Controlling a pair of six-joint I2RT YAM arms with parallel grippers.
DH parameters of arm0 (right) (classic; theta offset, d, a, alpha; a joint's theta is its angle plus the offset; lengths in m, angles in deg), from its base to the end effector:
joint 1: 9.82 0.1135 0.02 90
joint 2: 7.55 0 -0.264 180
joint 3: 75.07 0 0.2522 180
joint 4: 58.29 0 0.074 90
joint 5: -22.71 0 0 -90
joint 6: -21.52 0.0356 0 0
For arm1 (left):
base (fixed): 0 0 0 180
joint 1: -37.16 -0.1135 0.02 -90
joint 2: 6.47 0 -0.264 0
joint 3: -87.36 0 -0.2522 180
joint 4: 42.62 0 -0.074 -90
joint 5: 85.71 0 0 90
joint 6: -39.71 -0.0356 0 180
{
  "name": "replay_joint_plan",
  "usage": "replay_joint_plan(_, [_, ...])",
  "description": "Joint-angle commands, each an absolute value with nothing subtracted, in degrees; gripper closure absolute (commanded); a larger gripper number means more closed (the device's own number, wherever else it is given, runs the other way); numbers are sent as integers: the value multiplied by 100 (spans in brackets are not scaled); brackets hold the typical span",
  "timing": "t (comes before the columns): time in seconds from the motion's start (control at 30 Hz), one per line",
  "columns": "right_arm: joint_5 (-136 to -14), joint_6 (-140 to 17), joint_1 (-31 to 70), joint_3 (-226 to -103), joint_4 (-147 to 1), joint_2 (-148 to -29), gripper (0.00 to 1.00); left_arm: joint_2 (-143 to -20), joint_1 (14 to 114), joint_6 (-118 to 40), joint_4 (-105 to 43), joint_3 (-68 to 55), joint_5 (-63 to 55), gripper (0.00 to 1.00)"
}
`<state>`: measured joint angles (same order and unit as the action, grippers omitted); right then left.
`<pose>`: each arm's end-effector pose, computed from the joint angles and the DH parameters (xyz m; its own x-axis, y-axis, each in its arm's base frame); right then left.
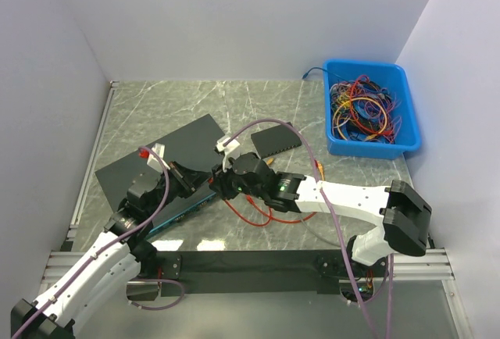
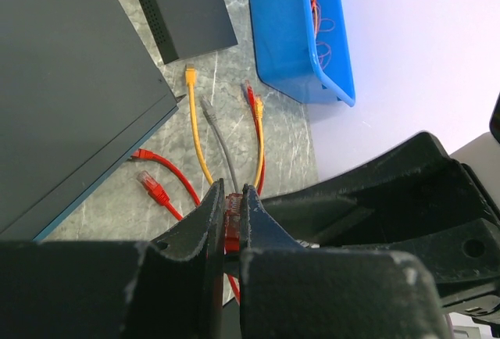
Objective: Insert the plug into the switch port
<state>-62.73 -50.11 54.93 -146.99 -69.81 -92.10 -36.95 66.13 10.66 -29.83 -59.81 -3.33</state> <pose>0.1480 0.3071 0.2764 -0.4400 -0.1965 -0.8762 -0.7713 0.5824 0.2567 0.1306 -0.0777 0.2379 -0.5964 -0.6602 -0.4565 0.1499 0.4671 -0.8714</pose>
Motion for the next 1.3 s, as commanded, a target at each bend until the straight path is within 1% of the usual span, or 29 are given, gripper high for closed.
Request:
replay_joint_plan(0.0, [-6052, -5038, 5522, -14851, -6853, -8973, 59, -3653, 6607, 1044, -3071, -5937, -221, 100])
replay_joint_plan(0.1, [-6052, -5029, 5513, -14851, -6845, -8955, 53, -3670, 6607, 1053, -3088, -5955, -230, 99])
replay_joint_plan(0.23, [-6061, -5020, 5513, -14869, -6827, -8981, 52, -3705, 6607, 1053, -3115, -5963, -239, 99])
replay_joint_plan(0.33, [-6070, -5029, 5522, -14930, -6853, -9043, 59, -3697, 6607, 1053, -3097, -5964, -213, 100])
replay_joint_plan(0.37, [-6070, -5029, 5513, -14939, -6862, -9061, 64, -3697, 6607, 1053, -3097, -5964, -212, 100])
replay_joint_plan(0.43, [-6079, -5012, 5513, -14939, -6827, -9061, 67, -3697, 6607, 1053, -3097, -5981, -204, 100])
replay_joint_plan(0.53, [-6096, -4994, 5522, -14922, -6801, -9078, 75, -3714, 6607, 1053, -3115, -5981, -204, 99])
replay_joint_plan(0.57, [-6088, -4985, 5522, -14913, -6801, -9087, 79, -3714, 6607, 1062, -3123, -5990, -212, 100])
replay_joint_plan(0.63, [-6096, -4968, 5513, -14895, -6801, -9096, 83, -3741, 6607, 1053, -3167, -5999, -230, 100])
replay_joint_plan(0.7, [-6123, -4967, 5513, -14904, -6818, -9122, 88, -3749, 6607, 1010, -3202, -5999, -247, 98])
replay_joint_plan(0.73, [-6131, -4950, 5522, -14913, -6827, -9122, 90, -3767, 6607, 983, -3194, -5973, -248, 87])
replay_joint_plan(0.77, [-6140, -4941, 5522, -14913, -6844, -9166, 95, -3784, 6607, 896, -3072, -5946, -178, 82])
replay_joint_plan(0.8, [-6140, -4924, 5540, -14904, -6871, -9166, 97, -3802, 6607, 852, -2958, -5902, -99, 78])
replay_joint_plan(0.83, [-6149, -4880, 5548, -14878, -6871, -9175, 99, -3863, 6607, 799, -2887, -5798, -11, 71])
replay_joint_plan(0.87, [-6140, -4845, 5548, -14852, -6862, -9192, 100, -3907, 6607, 668, -2547, -5736, 190, 68])
replay_joint_plan(0.93, [-6158, -4722, 5583, -14685, -6810, -9193, 100, -4021, 6607, 544, -2342, -5630, 384, 58])
replay_joint_plan(0.97, [-6167, -4678, 5592, -14623, -6792, -9219, 100, -4048, 6599, 448, -2272, -5534, 411, 46])
replay_joint_plan(1.0, [-6158, -4634, 5601, -14492, -6774, -9219, 100, -4083, 6599, 386, -2158, -5489, 629, 41])
replay_joint_plan(1.03, [-6175, -4538, 5619, -14421, -6748, -9210, 100, -4136, 6590, 342, -2104, -5393, 727, 29])
replay_joint_plan(1.1, [-6202, -4449, 5654, -14228, -6678, -9210, 100, -4189, 6564, 210, -1999, -5314, 981, 20])
replay_joint_plan(1.13, [-6202, -4379, 5732, -14184, -6651, -9228, 100, -4241, 6529, 131, -1929, -5235, 1061, 11])
replay_joint_plan(1.23, [-6158, -4282, 5943, -14069, -6634, -9289, 100, -4338, 6310, -1, -1823, -5103, 1368, 1])
replay_joint_plan(1.27, [-6132, -4265, 6014, -14060, -6634, -9359, 100, -4356, 6204, -80, -1788, -5067, 1396, 1])
